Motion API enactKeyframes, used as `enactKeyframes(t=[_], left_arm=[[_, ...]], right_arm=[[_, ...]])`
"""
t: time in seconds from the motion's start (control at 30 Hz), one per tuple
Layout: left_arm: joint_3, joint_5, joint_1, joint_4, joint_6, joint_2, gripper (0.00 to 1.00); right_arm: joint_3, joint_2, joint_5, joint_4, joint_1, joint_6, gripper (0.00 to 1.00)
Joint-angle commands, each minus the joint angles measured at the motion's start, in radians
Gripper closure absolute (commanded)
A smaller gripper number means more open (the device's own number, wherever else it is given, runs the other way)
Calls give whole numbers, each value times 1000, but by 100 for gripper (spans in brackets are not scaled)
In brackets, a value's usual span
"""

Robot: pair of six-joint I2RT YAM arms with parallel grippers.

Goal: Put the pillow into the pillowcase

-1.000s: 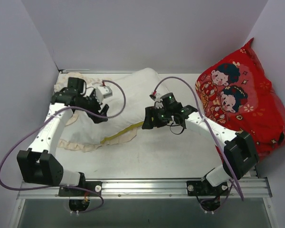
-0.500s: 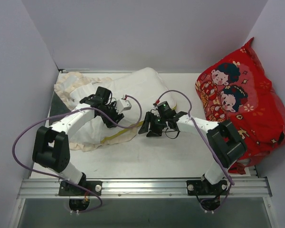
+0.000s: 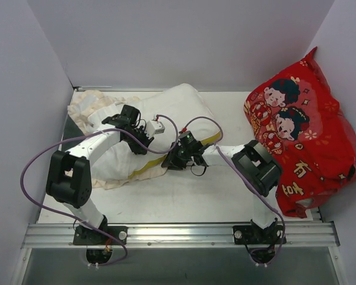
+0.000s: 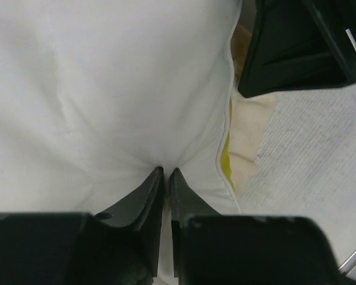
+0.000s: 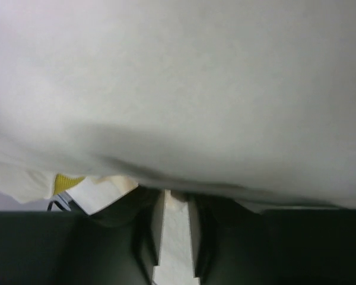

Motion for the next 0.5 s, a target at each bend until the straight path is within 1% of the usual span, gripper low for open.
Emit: enactKeyframes(t=[0.0,0.03,0.07,0.1,0.13,0.17,0.27,0.33,0.37,0.43,0.47], left_arm=[[18,46,1,-21,6,-18,87],[11,43,1,-24,13,-23,89],[8,41,3,-27,22,-32,90],[1,41,3,-29,29,-33,93],[-5,36,3,-29,32,-37,99],[-6,29,3,-34,41,-37,100],[-12,-6,6,-50,75,-23,100],[-11,-48,16,-67,125,2,100],[-6,-59,39,-83,162,9,100],[6,-68,65,-106,202,23,100],[18,-76,93,-106,235,25,100]], right_arm=[[-6,61,98,-21,-18,25,81],[-24,56,97,-22,-29,23,86],[-39,35,95,-24,-42,16,97],[-53,20,86,-28,-58,7,100],[-66,3,69,-41,-95,-16,100],[-87,-38,51,-53,-120,-32,100],[-113,-130,-23,-131,-218,-111,100],[-133,-175,-67,-186,-270,-150,100],[-147,-227,-77,-203,-316,-182,100],[-193,-287,-83,-249,-357,-216,100],[-211,-346,-87,-260,-388,-257,100]])
